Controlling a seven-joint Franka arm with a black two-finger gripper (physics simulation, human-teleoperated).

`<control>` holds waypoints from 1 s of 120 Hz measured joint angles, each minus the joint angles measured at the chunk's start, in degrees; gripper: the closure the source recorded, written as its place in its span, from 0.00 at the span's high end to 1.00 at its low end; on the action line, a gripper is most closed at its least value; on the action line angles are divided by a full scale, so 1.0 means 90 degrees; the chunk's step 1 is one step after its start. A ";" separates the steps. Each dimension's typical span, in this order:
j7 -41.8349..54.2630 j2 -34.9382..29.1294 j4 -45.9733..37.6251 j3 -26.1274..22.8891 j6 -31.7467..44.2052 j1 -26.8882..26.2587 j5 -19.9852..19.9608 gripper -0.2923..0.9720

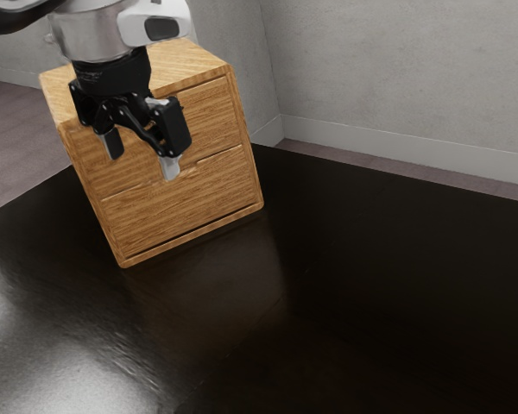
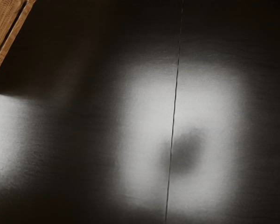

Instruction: Pull the drawer handle with one arm to open the drawer

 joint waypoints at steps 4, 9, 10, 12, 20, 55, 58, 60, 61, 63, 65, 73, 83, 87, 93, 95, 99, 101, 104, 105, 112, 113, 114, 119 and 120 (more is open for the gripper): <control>-0.0048 -0.0001 -0.0001 0.0007 0.0176 0.0021 -0.0003 0.77; -0.0105 0.0004 -0.0002 0.0012 0.0358 0.0063 -0.0030 0.77; -0.0116 0.0005 -0.0003 0.0011 0.0391 0.0073 -0.0033 0.77; -0.0138 0.0004 -0.0003 0.0011 0.0451 0.0090 -0.0040 0.77; -0.0217 0.0002 -0.0003 0.0017 0.0650 0.0139 -0.0063 0.77; -0.0372 0.0017 -0.0154 0.0734 0.0891 -0.0010 -0.0140 0.77; -0.0362 0.0043 -0.0164 0.0792 0.0914 0.0077 -0.0153 0.77; -0.0350 0.0063 -0.0168 0.0817 0.0938 0.0145 -0.0161 0.77; -0.0341 0.0072 -0.0169 0.0826 0.0951 0.0179 -0.0165 0.77; -0.0321 0.0088 -0.0172 0.0842 0.0977 0.0244 -0.0173 0.77; -0.0294 0.0103 -0.0175 0.0853 0.1005 0.0307 -0.0189 0.77; -0.0135 0.0190 -0.0203 0.0875 0.1129 0.0523 -0.0286 0.77; 0.0090 0.0224 -0.0309 0.0878 0.1386 0.0682 -0.0383 0.77; 0.0173 0.0231 -0.0375 0.0876 0.1523 0.0725 -0.0427 0.77; 0.0316 0.0253 -0.0423 0.0875 0.1704 0.0770 -0.0476 0.77; 0.0382 0.0265 -0.0432 0.0876 0.1771 0.0780 -0.0489 0.77; 0.0537 0.0291 -0.0446 0.0879 0.1902 0.0797 -0.0510 0.77; 0.0620 0.0305 -0.0450 0.0881 0.1962 0.0804 -0.0519 0.77; 0.0740 0.0319 -0.0455 0.0882 0.2042 0.0811 -0.0530 0.77; 0.0779 0.0322 -0.0456 0.0883 0.2067 0.0813 -0.0533 0.77; 0.1038 0.0335 -0.0460 0.0887 0.2214 0.0820 -0.0550 0.77; 0.1073 0.0337 -0.0461 0.0888 0.2233 0.0821 -0.0552 0.77; 0.1107 0.0341 -0.0461 0.0889 0.2252 0.0822 -0.0554 0.77; 0.1271 0.0394 -0.0461 0.0893 0.2374 0.0842 -0.0563 0.77; 0.1303 0.0405 -0.0462 0.0893 0.2399 0.0846 -0.0566 0.77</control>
